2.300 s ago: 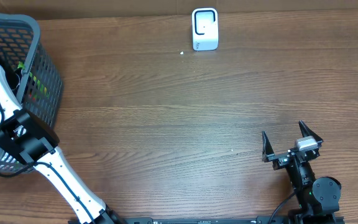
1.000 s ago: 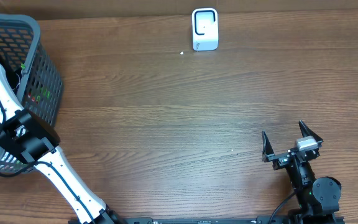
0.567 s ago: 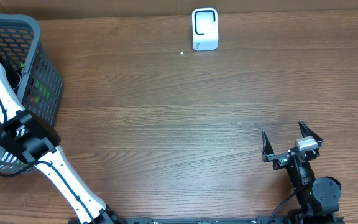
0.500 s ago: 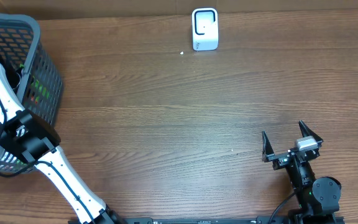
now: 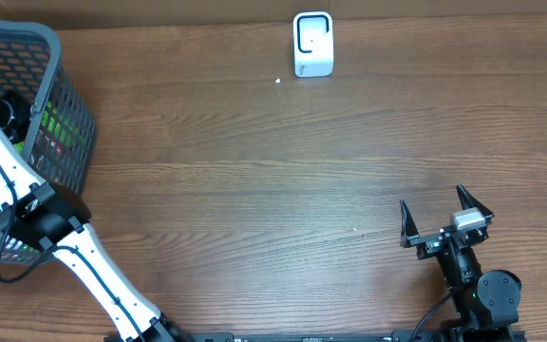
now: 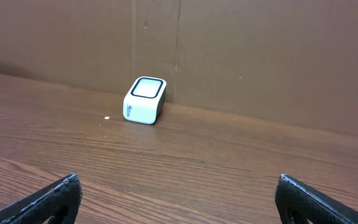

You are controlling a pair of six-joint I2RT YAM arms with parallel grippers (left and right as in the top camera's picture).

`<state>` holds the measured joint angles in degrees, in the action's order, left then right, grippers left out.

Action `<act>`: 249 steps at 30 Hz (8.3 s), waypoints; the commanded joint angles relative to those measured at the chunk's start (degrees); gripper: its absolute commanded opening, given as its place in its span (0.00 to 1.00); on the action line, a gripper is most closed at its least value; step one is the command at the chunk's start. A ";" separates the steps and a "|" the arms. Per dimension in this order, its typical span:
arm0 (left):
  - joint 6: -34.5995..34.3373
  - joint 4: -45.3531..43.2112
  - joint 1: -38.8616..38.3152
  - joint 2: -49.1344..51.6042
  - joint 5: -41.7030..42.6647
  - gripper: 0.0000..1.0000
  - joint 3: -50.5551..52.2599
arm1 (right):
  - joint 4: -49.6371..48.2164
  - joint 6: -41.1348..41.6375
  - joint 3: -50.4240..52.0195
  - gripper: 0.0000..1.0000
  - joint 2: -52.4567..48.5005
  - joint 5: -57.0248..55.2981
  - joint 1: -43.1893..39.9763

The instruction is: Scan the item barcode

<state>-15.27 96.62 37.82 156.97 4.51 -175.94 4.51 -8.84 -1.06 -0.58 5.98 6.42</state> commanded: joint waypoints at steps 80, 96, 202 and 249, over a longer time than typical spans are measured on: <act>3.76 -9.79 -0.50 -13.31 -3.06 1.00 18.71 | -0.31 0.00 0.61 1.00 0.42 0.07 -0.15; 2.21 -9.86 -4.13 -2.40 -3.72 1.00 19.10 | -0.31 0.00 0.61 1.00 0.42 0.07 -0.15; 4.94 -8.52 -2.97 -4.57 2.58 0.04 20.48 | -0.33 0.00 0.61 1.00 0.42 0.07 -0.15; 6.01 -33.90 -52.46 -44.15 6.51 0.23 85.99 | -0.31 0.00 0.61 1.00 0.42 0.07 -0.15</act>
<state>-7.07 67.02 -12.67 113.78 7.55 -95.09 4.51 -8.86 -1.06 -0.58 5.98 6.42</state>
